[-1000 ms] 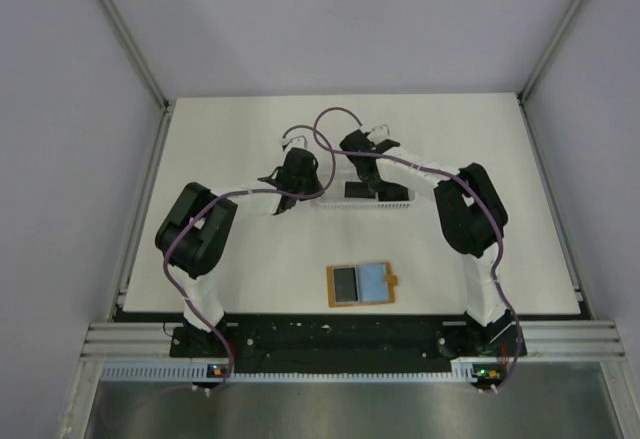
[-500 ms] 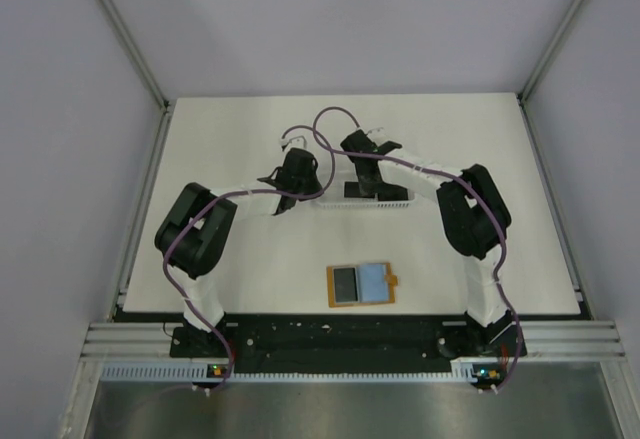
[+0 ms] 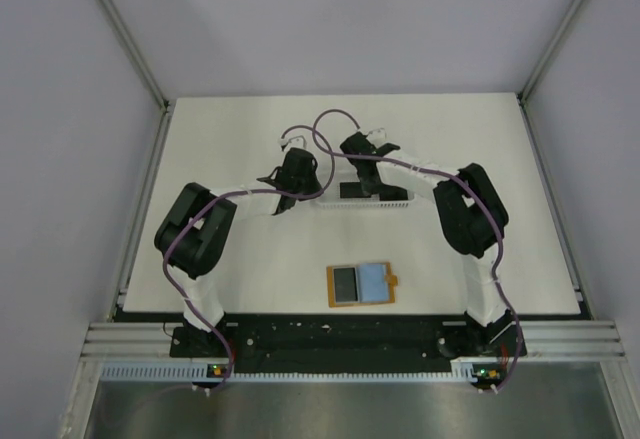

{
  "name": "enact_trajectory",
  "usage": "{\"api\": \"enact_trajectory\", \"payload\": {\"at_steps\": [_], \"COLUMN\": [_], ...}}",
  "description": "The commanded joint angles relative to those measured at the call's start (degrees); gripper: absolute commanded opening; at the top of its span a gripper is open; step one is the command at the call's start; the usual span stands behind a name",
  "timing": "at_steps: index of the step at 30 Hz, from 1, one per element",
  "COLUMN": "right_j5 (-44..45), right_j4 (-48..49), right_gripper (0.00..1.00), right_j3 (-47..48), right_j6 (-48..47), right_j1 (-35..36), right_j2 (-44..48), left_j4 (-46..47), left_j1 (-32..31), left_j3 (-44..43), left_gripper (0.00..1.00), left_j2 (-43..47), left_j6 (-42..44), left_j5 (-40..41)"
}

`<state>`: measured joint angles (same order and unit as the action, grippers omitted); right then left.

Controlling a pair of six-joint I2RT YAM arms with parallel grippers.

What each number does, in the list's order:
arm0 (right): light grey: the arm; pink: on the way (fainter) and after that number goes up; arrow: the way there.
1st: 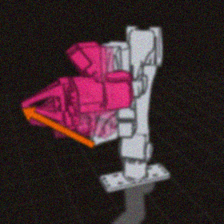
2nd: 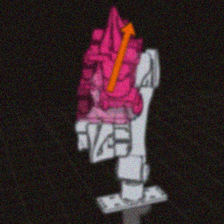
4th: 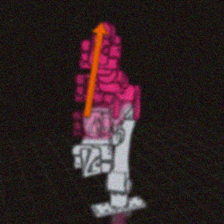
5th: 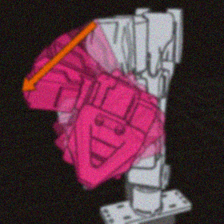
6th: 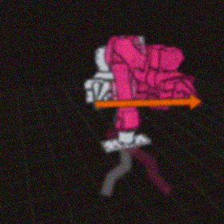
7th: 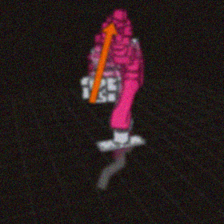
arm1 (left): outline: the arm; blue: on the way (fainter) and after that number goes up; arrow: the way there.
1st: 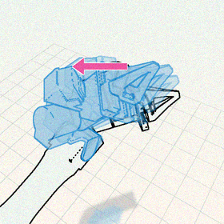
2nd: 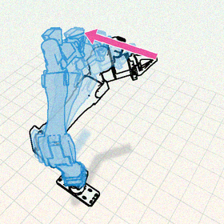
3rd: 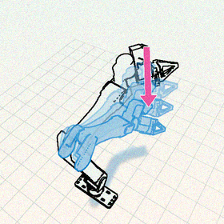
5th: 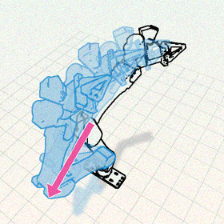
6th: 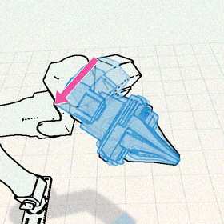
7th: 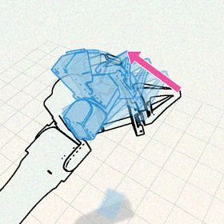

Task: Put the credit cards into the card holder
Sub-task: Pick up the credit card from the storage box.

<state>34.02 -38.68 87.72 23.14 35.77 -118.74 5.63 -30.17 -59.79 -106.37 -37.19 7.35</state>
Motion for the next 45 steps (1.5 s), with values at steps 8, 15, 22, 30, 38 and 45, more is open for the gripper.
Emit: {"api": "enact_trajectory", "payload": {"at_steps": [8, 15, 22, 30, 38, 45], "right_j5": [7.2, 7.3, 7.3, 6.3, 6.0, 6.7], "right_j4": [-1.0, -0.9, -1.0, -0.4, 0.0, 0.3], "right_gripper": [0.56, 0.45, 0.40, 0.37, 0.33, 0.15], "right_j3": [-2.8, -4.7, -5.4, -6.9, -8.3, -10.2], "right_j6": [-0.6, -1.0, -1.6, -1.1, -0.5, 0.4], "right_j1": [-1.2, -2.3, -2.5, -3.2, -4.0, -4.2], "right_j2": [2.4, 5.9, 9.0, 10.0, 9.4, 11.1], "left_j4": [-3.9, -4.0, -4.0, -4.0, -4.0, -4.0], "left_j1": [0.7, 0.8, 0.8, 0.9, 0.9, 1.0], "left_j3": [1.5, 1.3, 1.3, 1.3, 1.3, 1.5], "left_gripper": [0.00, 0.00, 0.00, 0.00, 0.00, 0.00], "left_j2": [0.6, 0.5, 0.5, 0.5, 0.4, 0.6], "left_j6": [0.7, 0.7, 0.7, 0.8, 0.9, 0.7], "left_j5": [2.3, 2.2, 2.2, 2.2, 2.2, 2.2]}}
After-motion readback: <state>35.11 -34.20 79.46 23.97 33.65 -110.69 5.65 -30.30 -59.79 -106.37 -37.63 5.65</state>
